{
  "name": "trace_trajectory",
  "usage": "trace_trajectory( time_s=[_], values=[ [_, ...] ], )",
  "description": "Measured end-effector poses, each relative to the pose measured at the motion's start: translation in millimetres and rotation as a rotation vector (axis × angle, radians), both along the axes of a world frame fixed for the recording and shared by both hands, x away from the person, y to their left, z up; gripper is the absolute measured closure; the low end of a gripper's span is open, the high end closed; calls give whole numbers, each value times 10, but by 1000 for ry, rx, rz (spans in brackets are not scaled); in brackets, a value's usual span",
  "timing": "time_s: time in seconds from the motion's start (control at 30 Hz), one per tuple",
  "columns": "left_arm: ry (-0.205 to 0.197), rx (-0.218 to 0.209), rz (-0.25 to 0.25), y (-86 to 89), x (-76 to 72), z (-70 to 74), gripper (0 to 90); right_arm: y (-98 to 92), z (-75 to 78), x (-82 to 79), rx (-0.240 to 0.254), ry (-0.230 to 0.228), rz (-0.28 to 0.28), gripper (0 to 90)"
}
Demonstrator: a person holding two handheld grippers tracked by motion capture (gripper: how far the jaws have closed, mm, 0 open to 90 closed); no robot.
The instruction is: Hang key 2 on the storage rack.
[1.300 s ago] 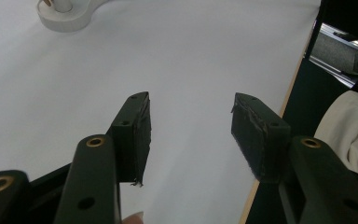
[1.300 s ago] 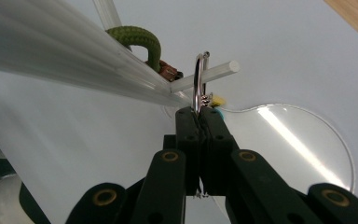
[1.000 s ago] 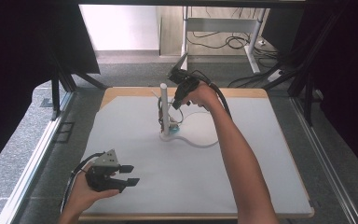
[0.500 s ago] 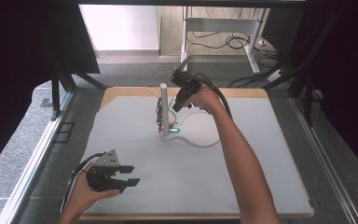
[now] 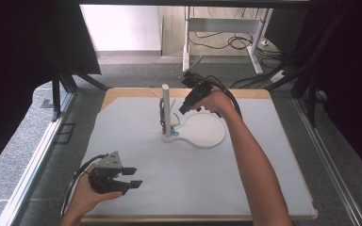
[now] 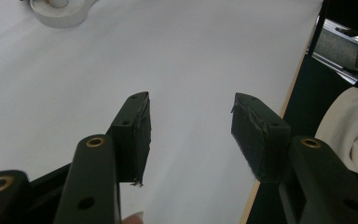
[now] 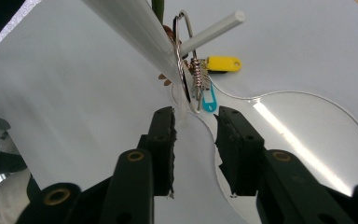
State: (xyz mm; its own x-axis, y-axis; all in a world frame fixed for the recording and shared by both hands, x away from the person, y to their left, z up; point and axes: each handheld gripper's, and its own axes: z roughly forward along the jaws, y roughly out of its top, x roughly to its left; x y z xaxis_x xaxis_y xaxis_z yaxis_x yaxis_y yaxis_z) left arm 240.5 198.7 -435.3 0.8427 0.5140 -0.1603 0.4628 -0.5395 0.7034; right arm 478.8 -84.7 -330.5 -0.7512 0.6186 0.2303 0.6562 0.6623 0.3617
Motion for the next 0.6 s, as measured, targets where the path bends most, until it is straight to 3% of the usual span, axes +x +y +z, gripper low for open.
trace_trajectory(
  time_s=[0.3,0.6],
  values=[
    [3,18,0,-32,17,-28,479,-321,-27,-255,37,-81,-22,554],
    [18,42,2,-78,28,-68,477,-783,-157,-692,114,-158,-35,497]
  ],
)
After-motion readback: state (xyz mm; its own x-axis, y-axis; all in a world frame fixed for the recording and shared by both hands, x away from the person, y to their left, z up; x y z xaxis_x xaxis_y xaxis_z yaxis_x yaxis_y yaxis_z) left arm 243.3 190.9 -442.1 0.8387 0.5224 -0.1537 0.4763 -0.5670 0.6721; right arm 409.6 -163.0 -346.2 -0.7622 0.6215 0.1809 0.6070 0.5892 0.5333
